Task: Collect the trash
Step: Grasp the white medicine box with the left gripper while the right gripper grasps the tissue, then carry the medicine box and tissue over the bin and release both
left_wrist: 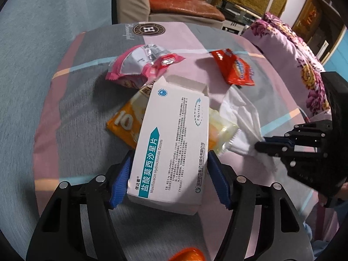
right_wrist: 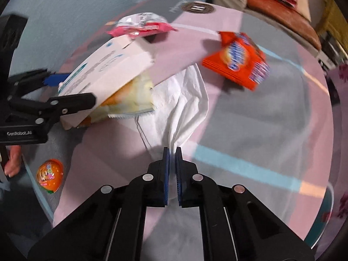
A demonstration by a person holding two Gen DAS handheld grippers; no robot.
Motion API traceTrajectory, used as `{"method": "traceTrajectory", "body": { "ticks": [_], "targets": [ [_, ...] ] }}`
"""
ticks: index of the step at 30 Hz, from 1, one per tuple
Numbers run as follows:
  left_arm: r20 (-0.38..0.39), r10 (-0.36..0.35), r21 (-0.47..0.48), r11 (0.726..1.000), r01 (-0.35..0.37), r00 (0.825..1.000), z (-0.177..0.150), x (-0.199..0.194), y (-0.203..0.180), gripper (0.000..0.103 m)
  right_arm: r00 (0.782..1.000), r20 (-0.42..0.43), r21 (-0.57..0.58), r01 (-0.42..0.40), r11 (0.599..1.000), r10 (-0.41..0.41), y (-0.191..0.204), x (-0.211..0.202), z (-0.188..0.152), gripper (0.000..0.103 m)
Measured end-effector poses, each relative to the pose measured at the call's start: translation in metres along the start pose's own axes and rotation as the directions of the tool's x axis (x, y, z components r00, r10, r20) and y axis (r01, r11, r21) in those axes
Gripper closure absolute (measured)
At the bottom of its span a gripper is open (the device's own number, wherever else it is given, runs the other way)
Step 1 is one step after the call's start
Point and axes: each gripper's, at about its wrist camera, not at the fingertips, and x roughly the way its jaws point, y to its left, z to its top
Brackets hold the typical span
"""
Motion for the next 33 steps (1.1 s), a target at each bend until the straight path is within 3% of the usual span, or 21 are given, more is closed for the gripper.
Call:
{"method": "traceTrajectory", "body": {
  "ticks": [9,19,33],
  "targets": [
    [0.05,-0.062,0.054,0.997,0.059,0.997,0.0,-0.023,-0.052,0.036,0.993,0.095,0.167,0.059,0.984,-0.076,-0.041,-0.059,-0.04,0.097],
    [0.034,-0.113,0.153,0.983,0.106,0.993,0.007,-0.016,-0.132,0.036,0.973,0.178,0.323,0.082,0.943,-0.145,-0.096,-0.109,-0.083,0.097],
    [-0.007,-0.178,0.323,0.931,0.171,0.984,0.024,0.005,-0.255,0.036,0.94,0.226,0.517,0.106,0.85,-0.255,-0.172,-0.157,-0.162,0.097]
  ]
}}
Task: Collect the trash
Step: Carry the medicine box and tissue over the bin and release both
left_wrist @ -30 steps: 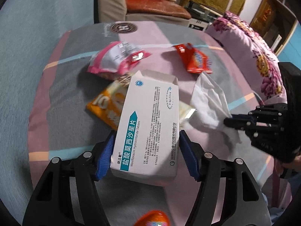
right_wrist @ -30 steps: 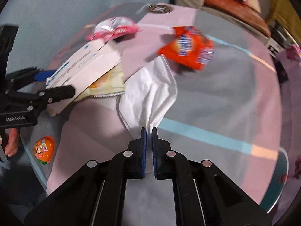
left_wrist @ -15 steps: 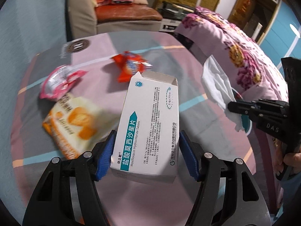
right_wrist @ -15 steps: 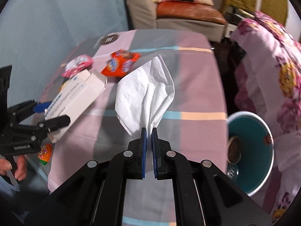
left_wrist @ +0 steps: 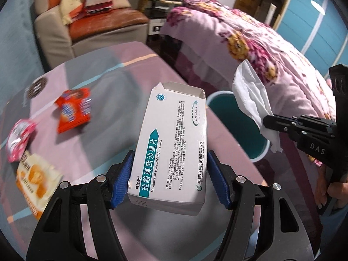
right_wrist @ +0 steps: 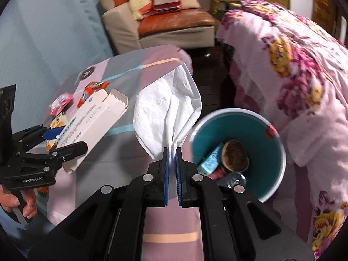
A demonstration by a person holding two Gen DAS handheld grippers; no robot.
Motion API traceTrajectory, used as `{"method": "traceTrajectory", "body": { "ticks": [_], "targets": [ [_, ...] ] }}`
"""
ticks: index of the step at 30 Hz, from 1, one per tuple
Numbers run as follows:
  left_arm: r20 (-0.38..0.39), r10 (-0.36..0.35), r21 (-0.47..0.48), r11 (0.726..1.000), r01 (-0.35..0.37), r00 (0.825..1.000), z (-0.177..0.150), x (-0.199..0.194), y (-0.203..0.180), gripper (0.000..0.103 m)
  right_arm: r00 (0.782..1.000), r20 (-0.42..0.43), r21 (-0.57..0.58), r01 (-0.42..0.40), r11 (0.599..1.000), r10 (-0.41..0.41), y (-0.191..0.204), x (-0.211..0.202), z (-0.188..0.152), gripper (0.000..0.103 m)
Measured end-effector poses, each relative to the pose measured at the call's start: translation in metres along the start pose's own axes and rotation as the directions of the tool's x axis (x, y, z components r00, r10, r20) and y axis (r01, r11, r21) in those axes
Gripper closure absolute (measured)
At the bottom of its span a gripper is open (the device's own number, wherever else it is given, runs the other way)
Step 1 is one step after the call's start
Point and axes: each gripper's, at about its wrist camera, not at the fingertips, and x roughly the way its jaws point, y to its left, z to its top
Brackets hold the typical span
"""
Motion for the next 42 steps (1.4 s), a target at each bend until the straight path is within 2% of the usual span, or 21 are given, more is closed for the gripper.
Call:
{"method": "traceTrajectory", "body": {
  "ticks": [5,18,33,36,38,42],
  "targets": [
    [-0.014,-0.017,0.065,0.998,0.018,1.0,0.014,0.016,-0.039,0.036,1.0,0.016,0.059,0.016,0.998,-0.016,-0.034,-0.007,-0.004,0.097],
    [-0.064,-0.045,0.145,0.988,0.054,0.997,0.039,0.058,-0.101,0.036,0.998,0.029,0.151,0.045,0.988,-0.05,-0.094,-0.018,-0.019,0.097],
    [-0.112,-0.054,0.144,0.987,0.07,0.992,0.056,0.095,-0.12,0.035,0.997,0.02,0.206,0.073,0.976,-0.078,-0.128,-0.016,-0.017,0.097],
    [-0.109,-0.057,0.138,0.988,0.072,0.992,0.058,0.098,-0.12,0.032,0.997,0.013,0.214,0.076,0.974,-0.08,-0.13,-0.013,-0.017,0.097],
    [-0.112,-0.06,0.131,0.989,0.075,0.992,0.059,0.1,-0.119,0.023,0.997,0.005,0.215,0.08,0.973,-0.083,-0.131,-0.011,-0.016,0.097],
    [-0.108,-0.04,0.124,0.991,0.053,0.993,0.058,0.102,-0.114,0.016,0.996,-0.008,0.215,0.085,0.973,-0.085,-0.131,-0.005,-0.015,0.097]
  ]
}}
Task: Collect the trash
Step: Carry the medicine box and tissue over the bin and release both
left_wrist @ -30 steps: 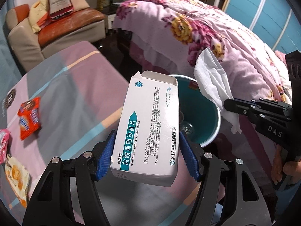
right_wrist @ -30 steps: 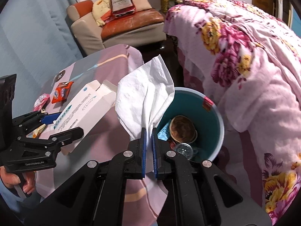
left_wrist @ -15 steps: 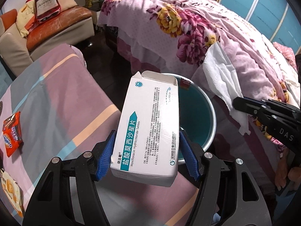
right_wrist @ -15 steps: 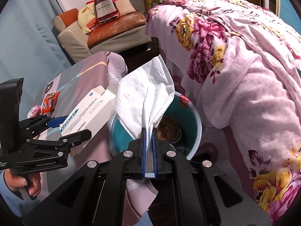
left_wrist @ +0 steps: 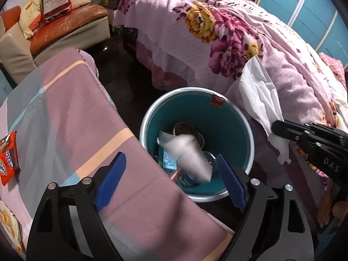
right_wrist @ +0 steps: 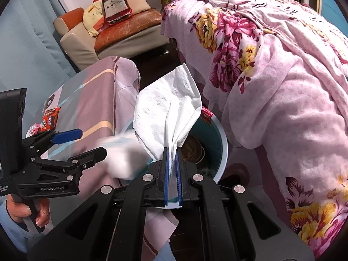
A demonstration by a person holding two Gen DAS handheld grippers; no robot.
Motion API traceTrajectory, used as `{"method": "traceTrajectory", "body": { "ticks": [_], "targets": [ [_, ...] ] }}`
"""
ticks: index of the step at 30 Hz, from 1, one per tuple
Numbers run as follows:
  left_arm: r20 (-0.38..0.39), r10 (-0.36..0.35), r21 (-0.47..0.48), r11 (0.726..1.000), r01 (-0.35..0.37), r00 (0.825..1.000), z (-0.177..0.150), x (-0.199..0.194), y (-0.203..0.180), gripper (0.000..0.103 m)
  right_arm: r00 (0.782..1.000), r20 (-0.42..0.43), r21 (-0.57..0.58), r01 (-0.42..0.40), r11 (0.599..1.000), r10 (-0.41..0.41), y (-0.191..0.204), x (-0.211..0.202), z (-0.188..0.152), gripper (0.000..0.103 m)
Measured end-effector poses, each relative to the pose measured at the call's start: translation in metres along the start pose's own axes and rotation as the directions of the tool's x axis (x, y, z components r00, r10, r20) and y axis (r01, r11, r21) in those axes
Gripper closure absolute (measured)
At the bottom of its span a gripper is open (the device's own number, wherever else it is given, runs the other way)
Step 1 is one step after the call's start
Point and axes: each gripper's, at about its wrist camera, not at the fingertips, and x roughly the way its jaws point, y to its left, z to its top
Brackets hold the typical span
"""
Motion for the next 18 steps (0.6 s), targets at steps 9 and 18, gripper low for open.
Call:
{"method": "traceTrajectory", "body": {
  "ticks": [9,18],
  "targets": [
    [0.004,0.01,-0.049,0.999,-0.01,1.0,-0.011,-0.009,0.02,0.012,1.0,-0.028,-0.007,0.007,1.0,-0.007,0.005,0.013,0.003,0.097],
    [0.013,0.017,-0.093,0.996,-0.016,1.0,-0.022,-0.019,0.044,0.008,0.997,-0.072,-0.02,0.016,1.0,-0.017,0.014,0.03,0.007,0.094]
  ]
}}
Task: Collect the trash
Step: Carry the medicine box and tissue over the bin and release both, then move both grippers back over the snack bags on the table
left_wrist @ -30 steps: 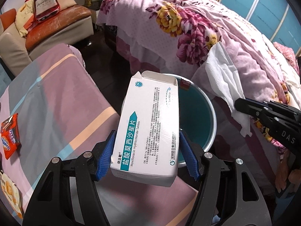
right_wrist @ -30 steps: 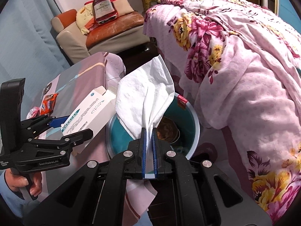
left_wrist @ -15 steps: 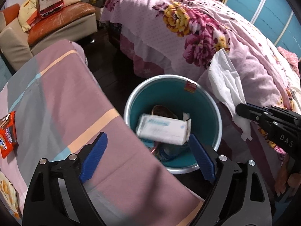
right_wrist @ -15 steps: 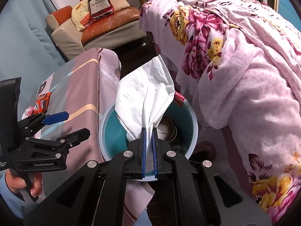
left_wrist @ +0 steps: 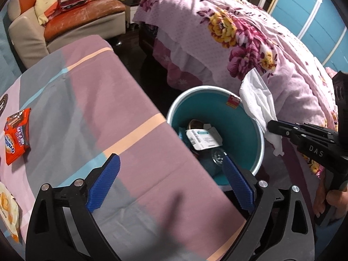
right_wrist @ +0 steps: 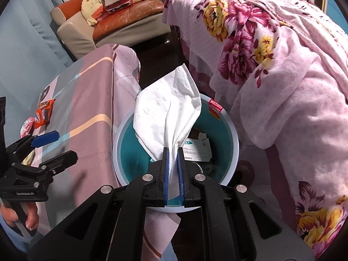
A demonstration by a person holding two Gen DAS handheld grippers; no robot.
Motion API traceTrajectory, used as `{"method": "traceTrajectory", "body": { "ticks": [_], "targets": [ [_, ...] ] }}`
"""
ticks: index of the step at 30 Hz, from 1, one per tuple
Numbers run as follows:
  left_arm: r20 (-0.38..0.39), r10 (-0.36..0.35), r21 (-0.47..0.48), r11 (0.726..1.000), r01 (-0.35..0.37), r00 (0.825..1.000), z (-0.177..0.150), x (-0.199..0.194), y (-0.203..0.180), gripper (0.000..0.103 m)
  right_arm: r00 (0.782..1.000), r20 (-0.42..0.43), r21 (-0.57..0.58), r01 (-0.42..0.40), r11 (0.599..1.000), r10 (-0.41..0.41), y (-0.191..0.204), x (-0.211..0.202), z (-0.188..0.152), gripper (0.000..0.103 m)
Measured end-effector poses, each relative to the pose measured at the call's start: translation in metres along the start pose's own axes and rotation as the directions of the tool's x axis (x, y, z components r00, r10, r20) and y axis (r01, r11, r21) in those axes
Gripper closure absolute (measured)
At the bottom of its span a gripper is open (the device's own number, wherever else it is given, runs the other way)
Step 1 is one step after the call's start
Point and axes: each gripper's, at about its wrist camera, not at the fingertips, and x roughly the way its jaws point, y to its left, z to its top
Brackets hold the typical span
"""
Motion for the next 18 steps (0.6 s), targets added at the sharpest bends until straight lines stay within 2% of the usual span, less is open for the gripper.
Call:
{"method": "traceTrajectory", "body": {
  "ticks": [6,9,11,14,18],
  "targets": [
    [0.002,-0.007,-0.023,1.0,0.007,1.0,-0.004,-0.004,0.013,0.008,1.0,-0.023,-0.004,0.019,1.0,-0.019,0.008,0.011,0.002,0.09],
    [0.003,-0.008,-0.031,0.999,0.008,1.0,-0.007,-0.006,0.019,0.008,0.999,-0.02,-0.013,0.037,0.999,-0.037,0.011,0.011,0.003,0.063],
    [0.007,-0.005,-0.036,0.999,0.005,1.0,-0.009,-0.008,0.023,0.008,0.999,-0.02,-0.024,0.048,0.999,-0.049,0.014,0.011,0.003,0.062],
    [0.004,-0.002,-0.046,0.999,0.003,1.0,-0.014,-0.01,0.031,0.008,0.998,-0.021,-0.023,0.057,0.998,-0.058,0.018,0.011,0.002,0.05],
    [0.007,-0.005,-0.074,0.997,0.006,1.0,-0.02,-0.014,0.043,0.008,0.998,-0.02,-0.024,0.064,0.998,-0.065,0.024,0.008,0.004,0.028]
  ]
}}
